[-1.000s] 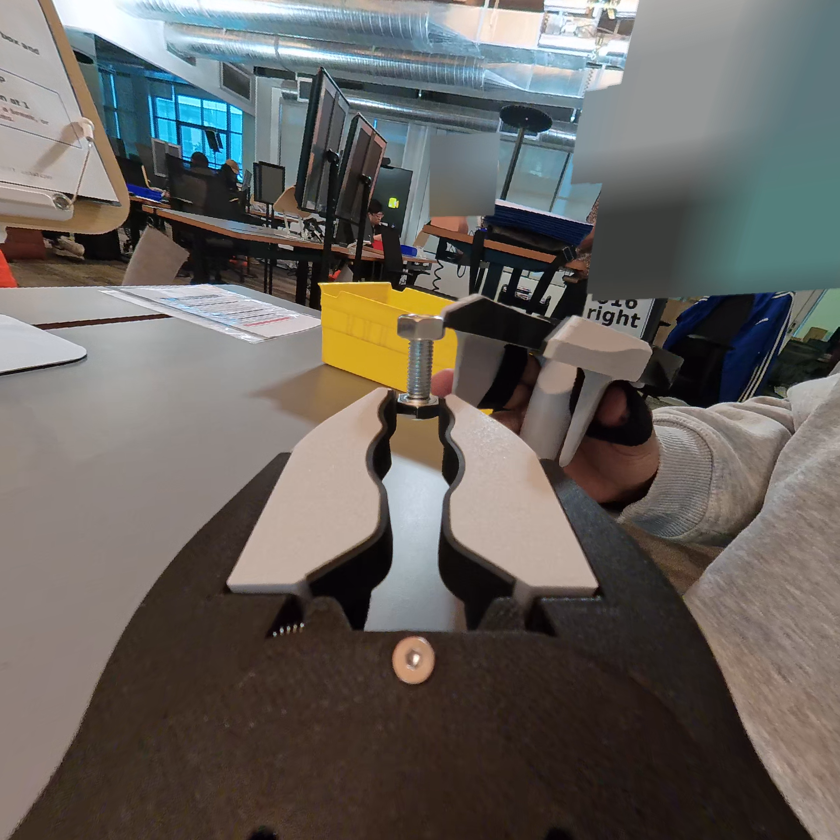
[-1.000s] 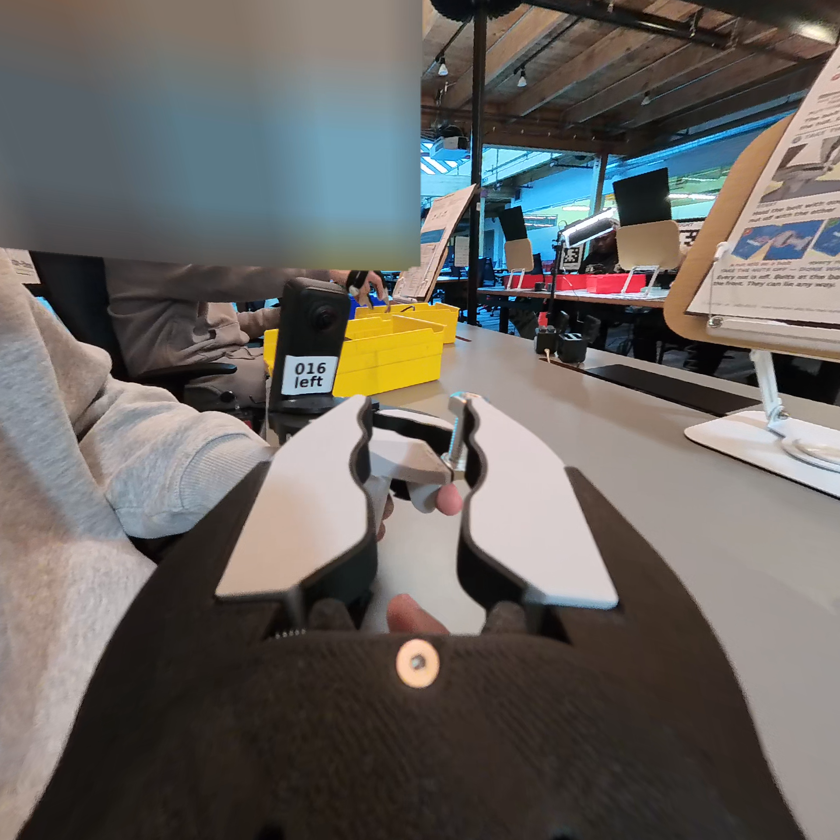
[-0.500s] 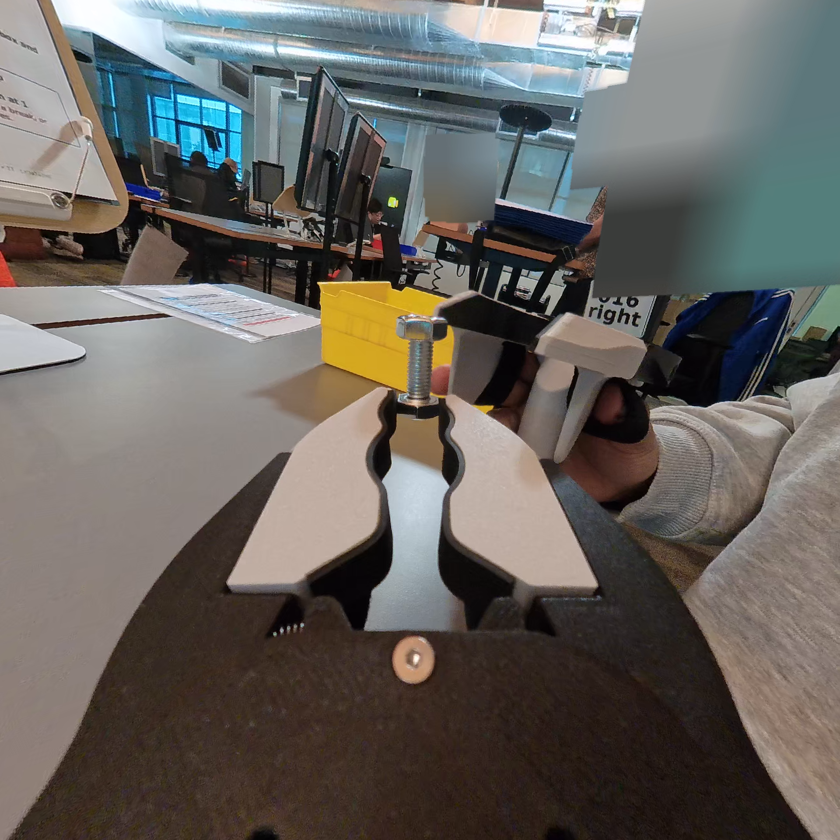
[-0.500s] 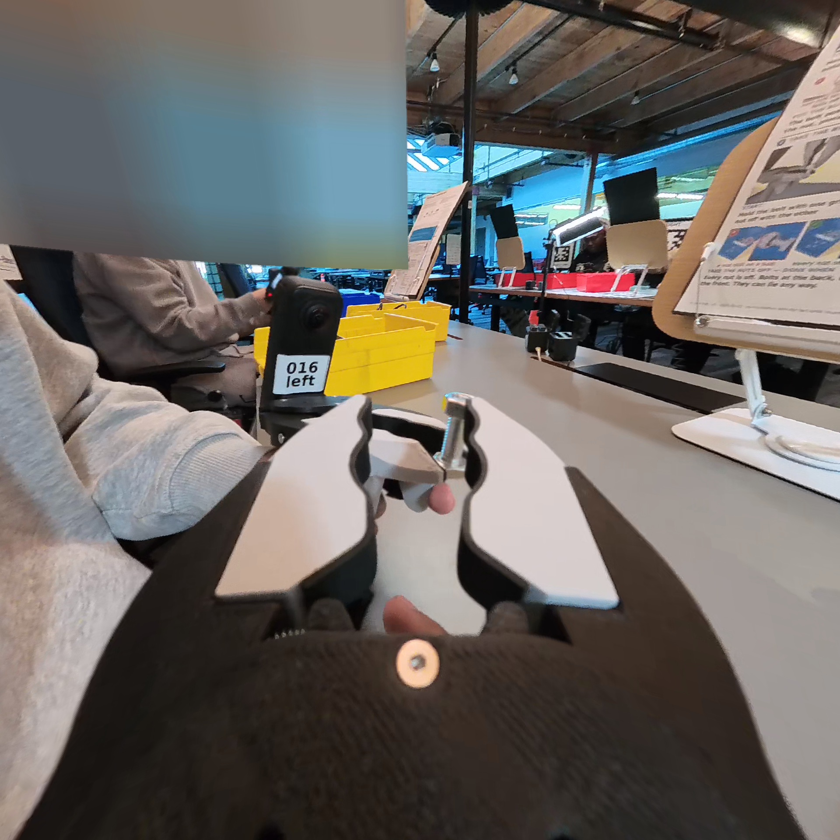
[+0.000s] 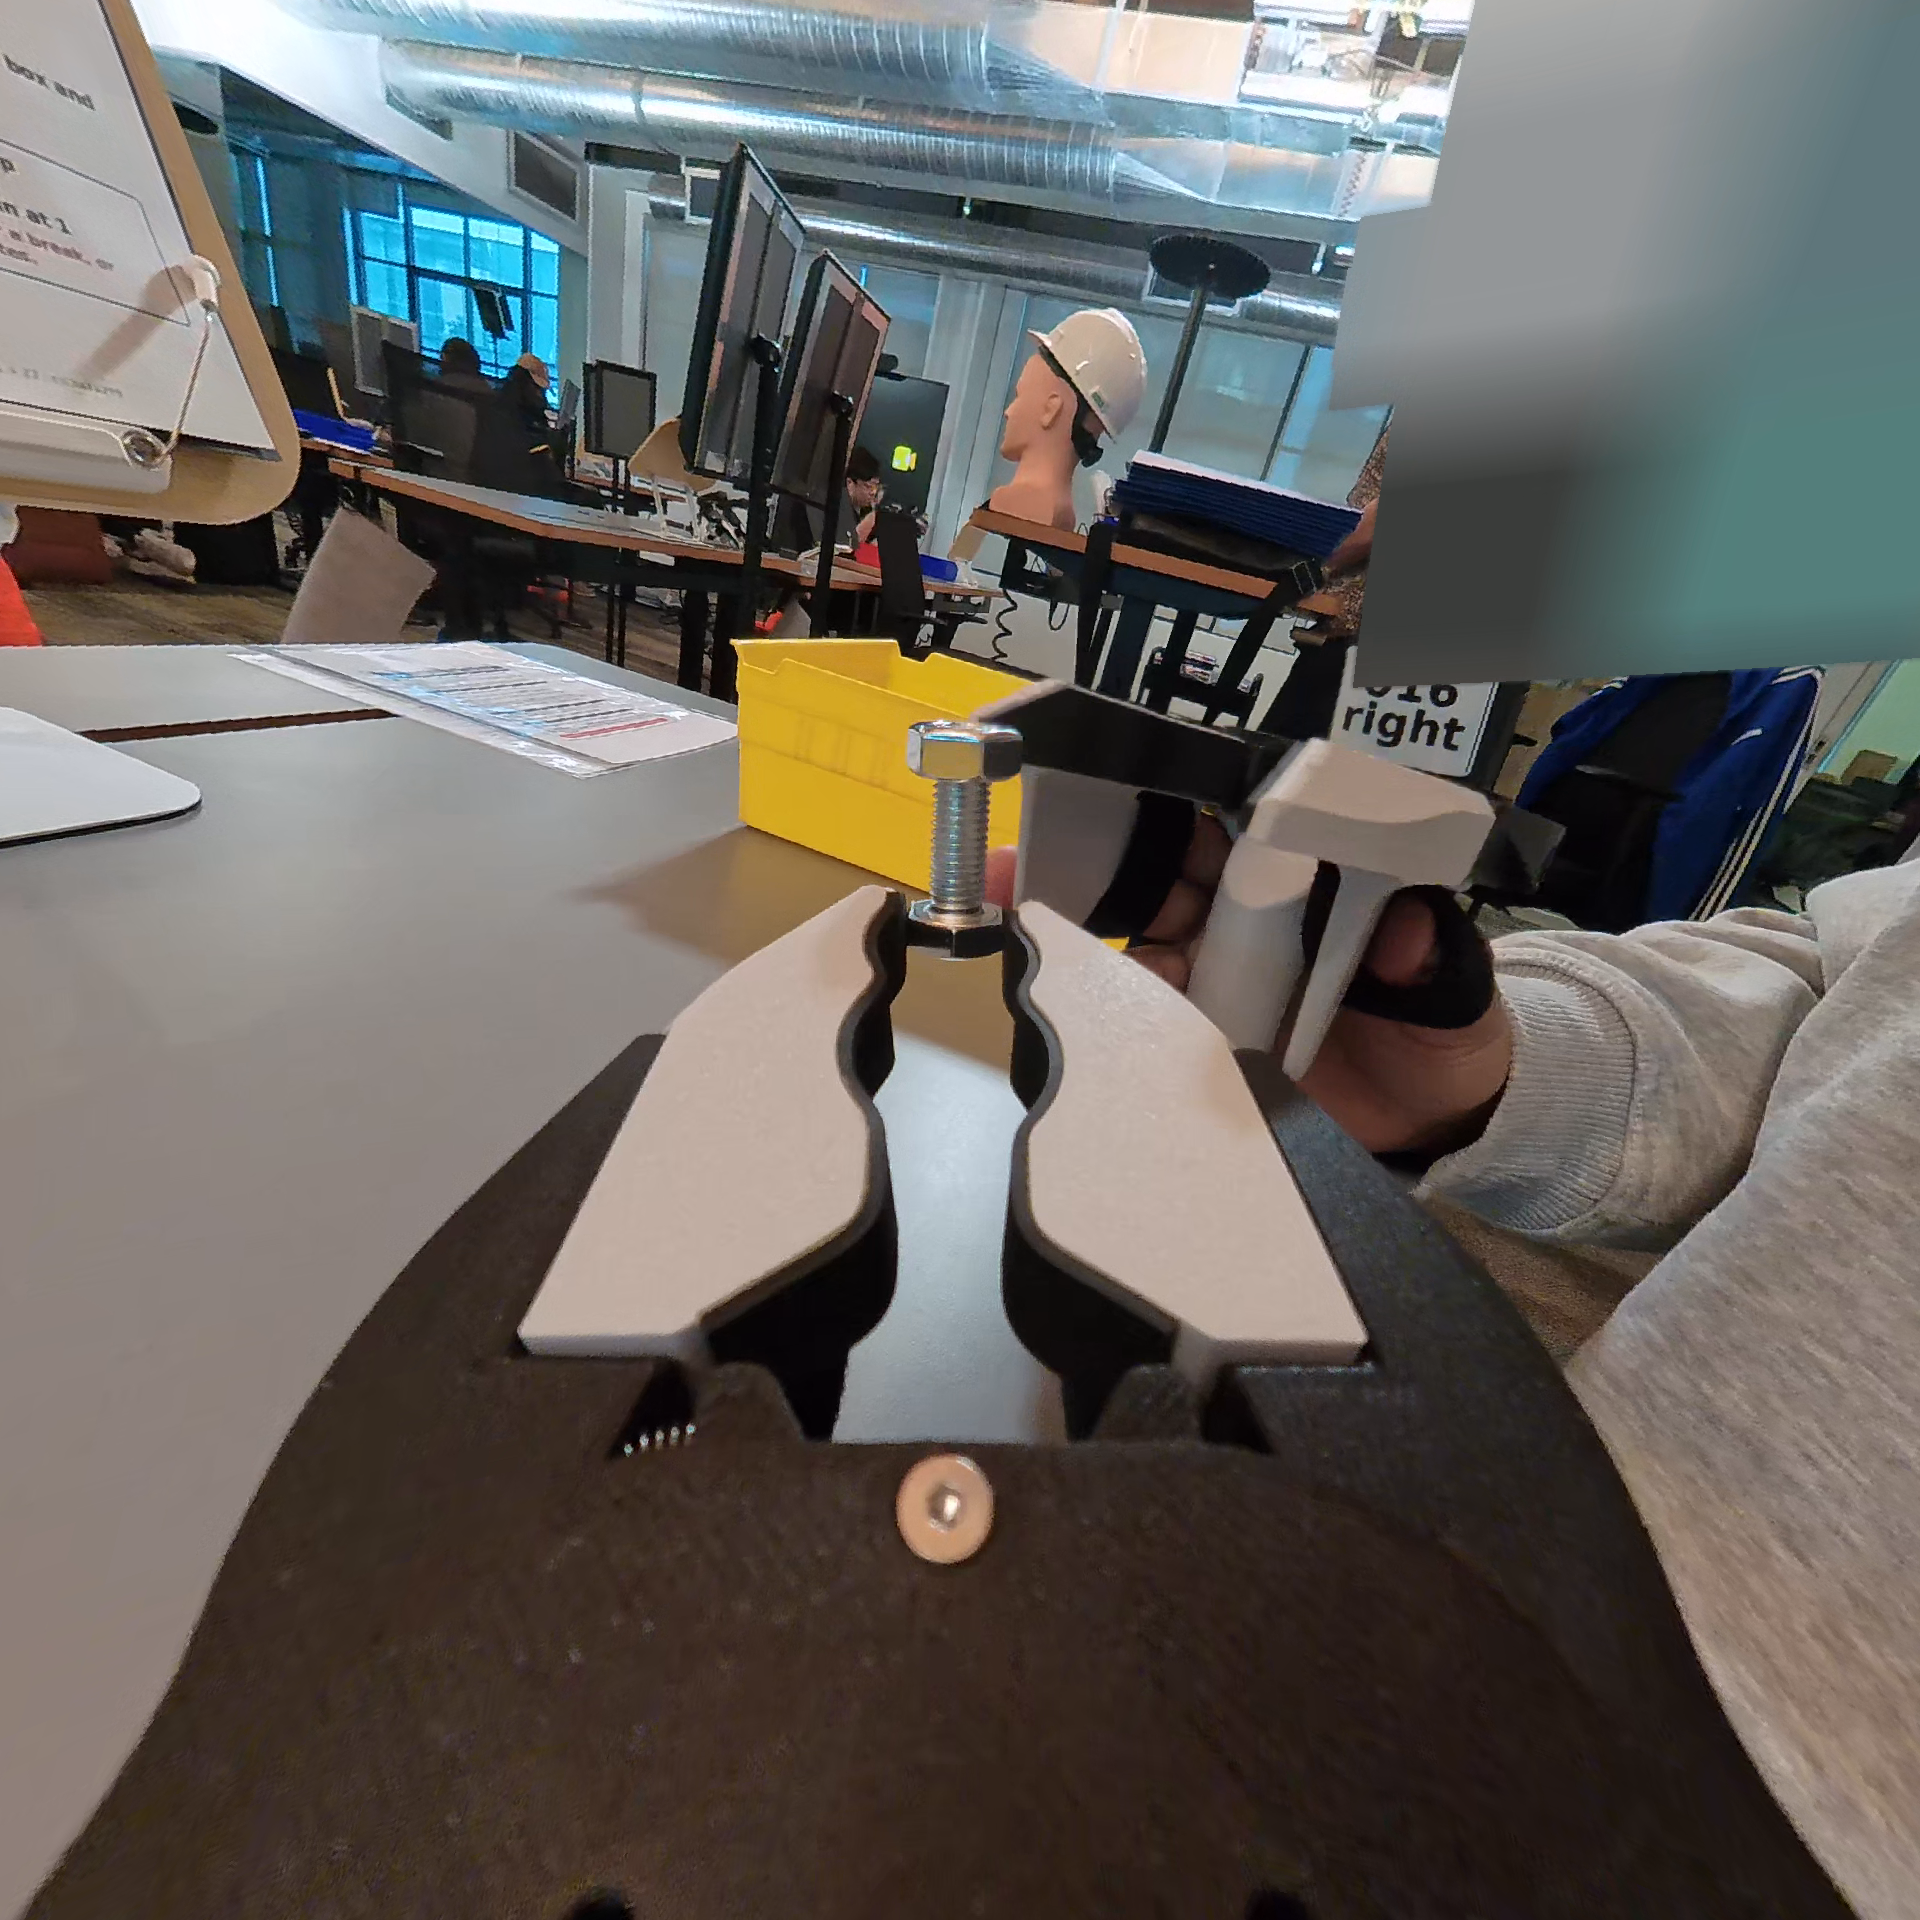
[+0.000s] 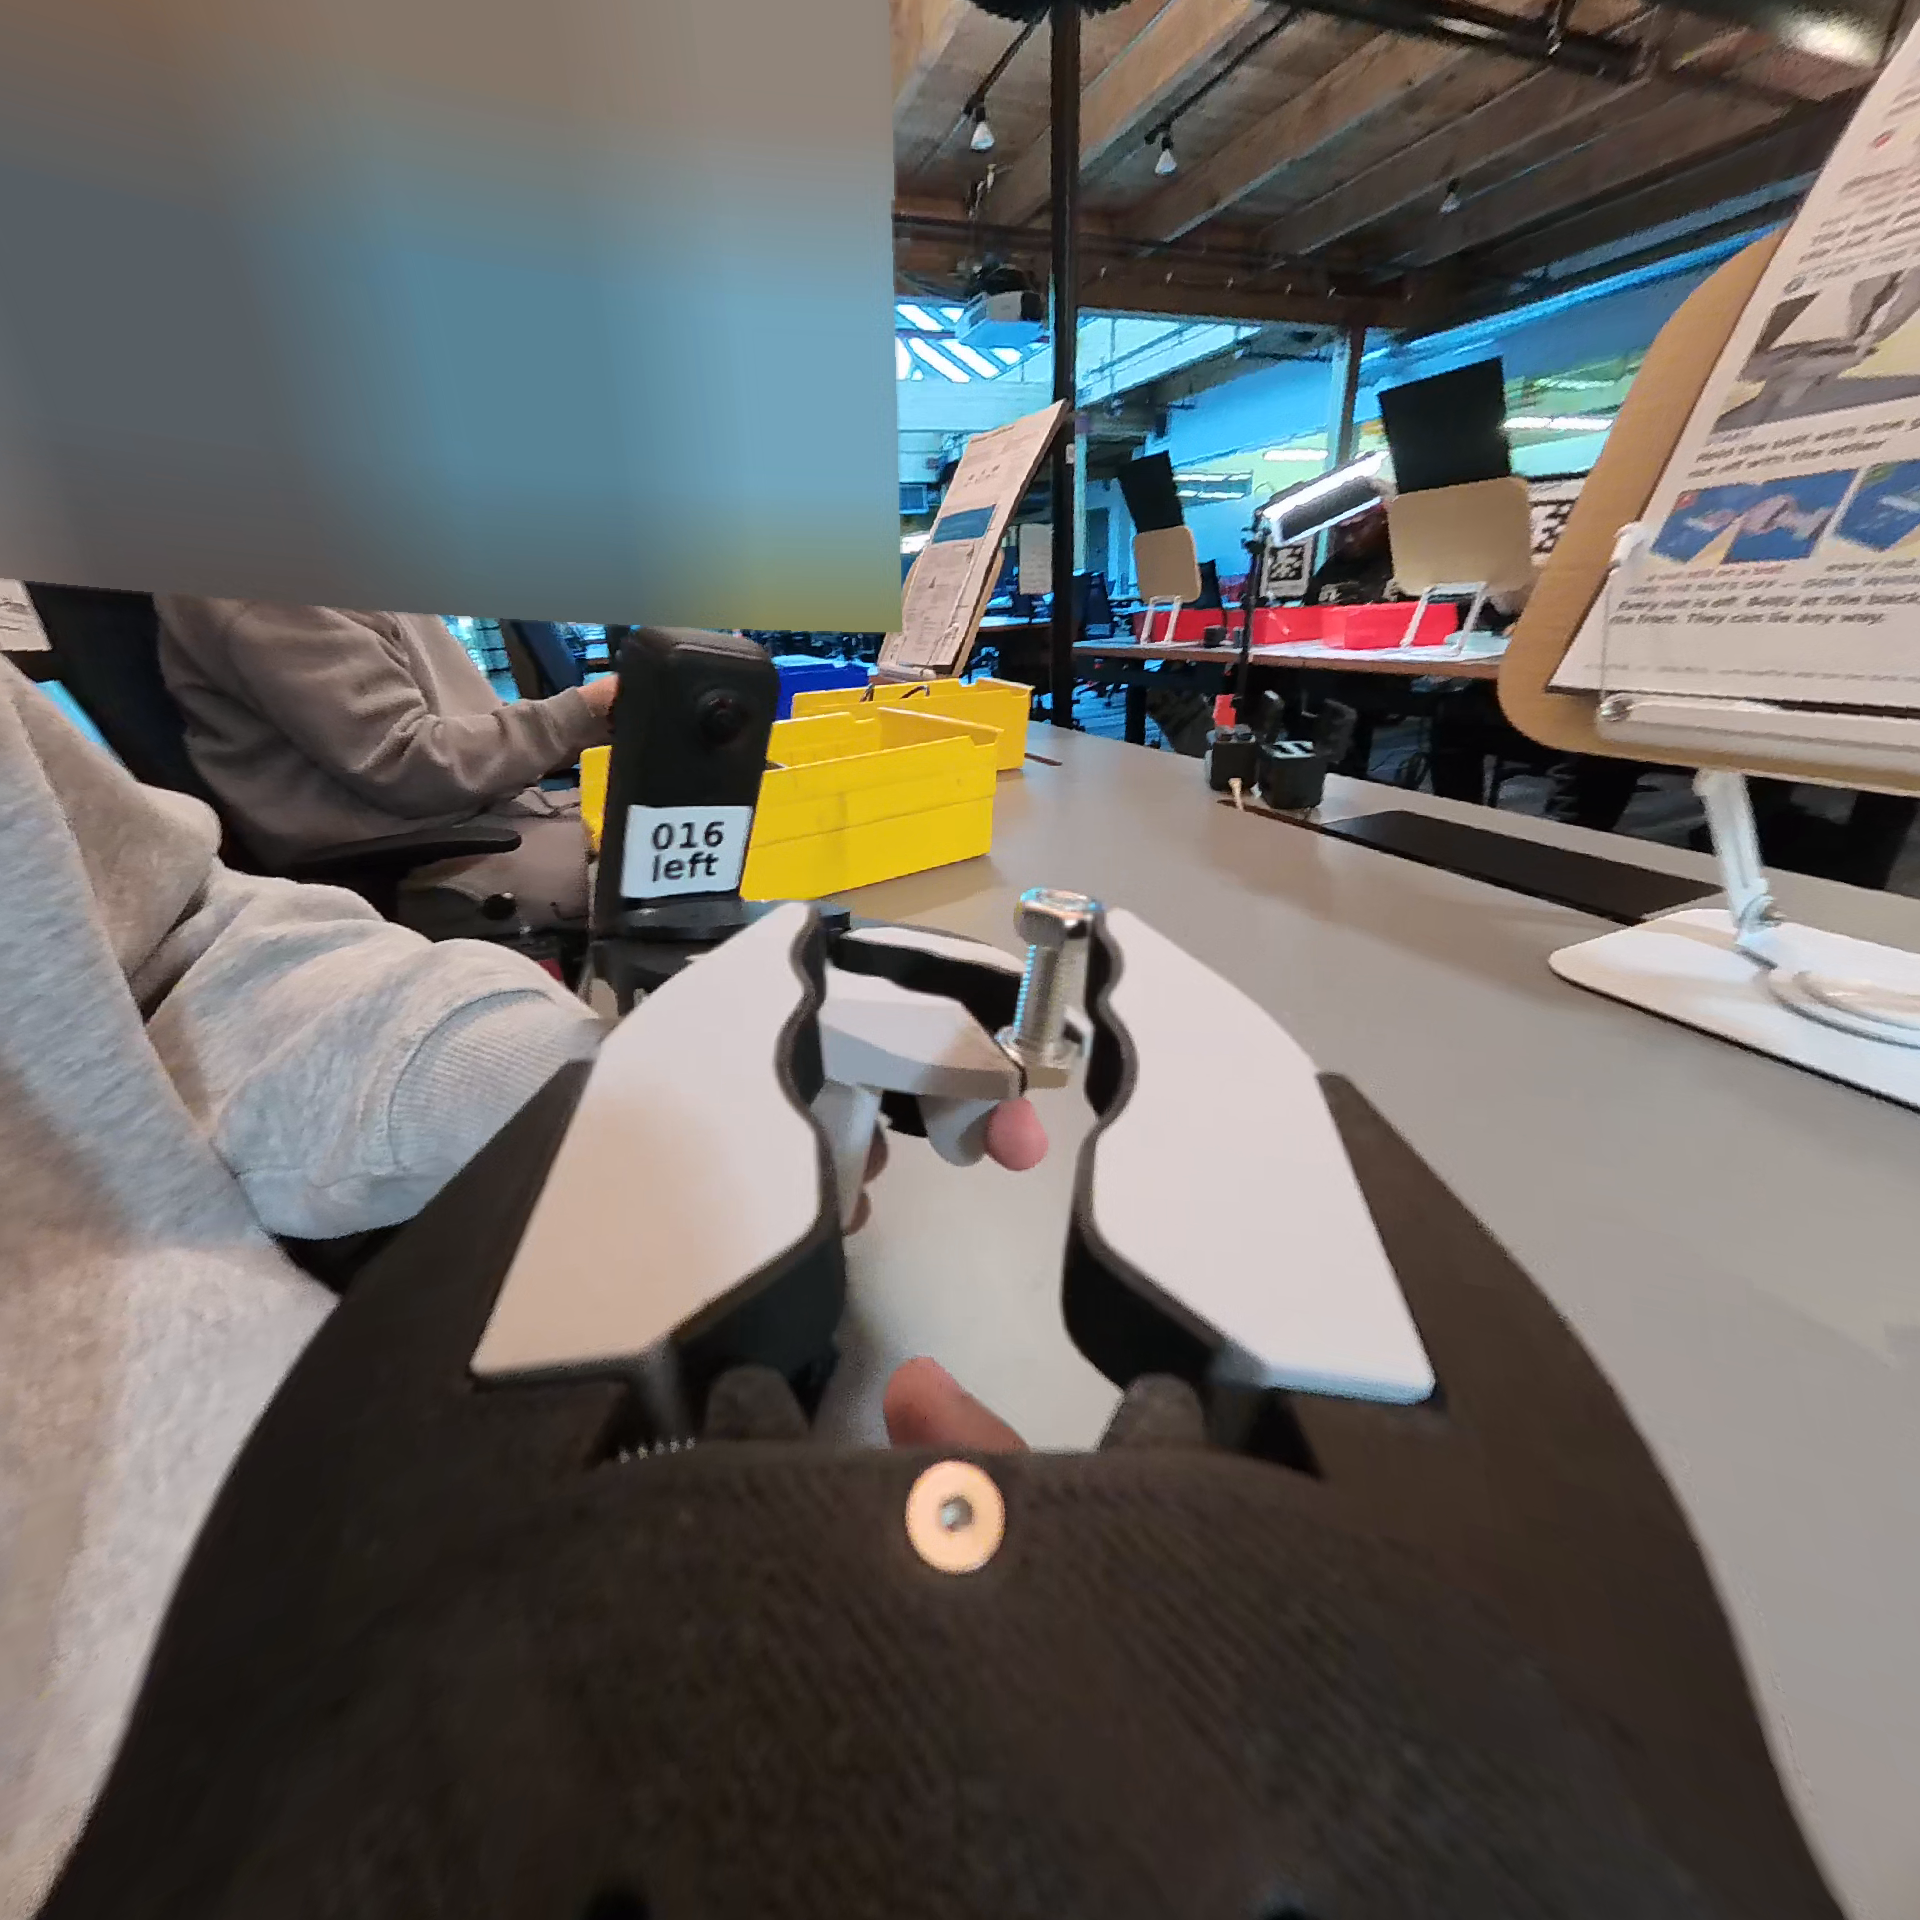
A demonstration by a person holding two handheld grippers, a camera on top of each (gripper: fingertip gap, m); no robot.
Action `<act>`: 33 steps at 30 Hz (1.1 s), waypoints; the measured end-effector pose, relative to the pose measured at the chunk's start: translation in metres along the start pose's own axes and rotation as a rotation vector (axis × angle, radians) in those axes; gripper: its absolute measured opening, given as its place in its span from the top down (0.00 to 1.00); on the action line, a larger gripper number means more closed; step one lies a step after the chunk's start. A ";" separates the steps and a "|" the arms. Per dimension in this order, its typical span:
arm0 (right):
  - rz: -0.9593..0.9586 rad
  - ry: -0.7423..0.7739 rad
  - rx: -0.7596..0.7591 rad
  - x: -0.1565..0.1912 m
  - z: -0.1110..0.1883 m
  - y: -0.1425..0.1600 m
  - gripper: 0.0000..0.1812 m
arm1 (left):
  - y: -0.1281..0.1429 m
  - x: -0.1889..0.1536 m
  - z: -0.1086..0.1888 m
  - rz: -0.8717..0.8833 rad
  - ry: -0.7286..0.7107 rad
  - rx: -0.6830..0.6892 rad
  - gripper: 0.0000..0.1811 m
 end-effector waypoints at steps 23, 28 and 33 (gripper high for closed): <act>0.000 -0.025 0.009 0.003 0.000 -0.001 0.78 | 0.000 0.001 0.000 0.006 -0.005 -0.005 0.90; 0.028 0.001 0.006 0.001 0.001 -0.002 0.79 | 0.000 0.000 0.000 0.005 -0.003 -0.003 0.90; 0.022 0.009 0.016 0.000 0.000 0.001 0.74 | 0.000 0.000 0.000 0.004 -0.003 -0.004 0.90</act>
Point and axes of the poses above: each gripper's, where its closed fingertips meet, z back along the fingers, y out of its underside, x = y × z across the jaws, the point moved 7 cm from there along z, back along the fingers, and after that the axes turned 11 degrees about -x, right-handed, at the moved point
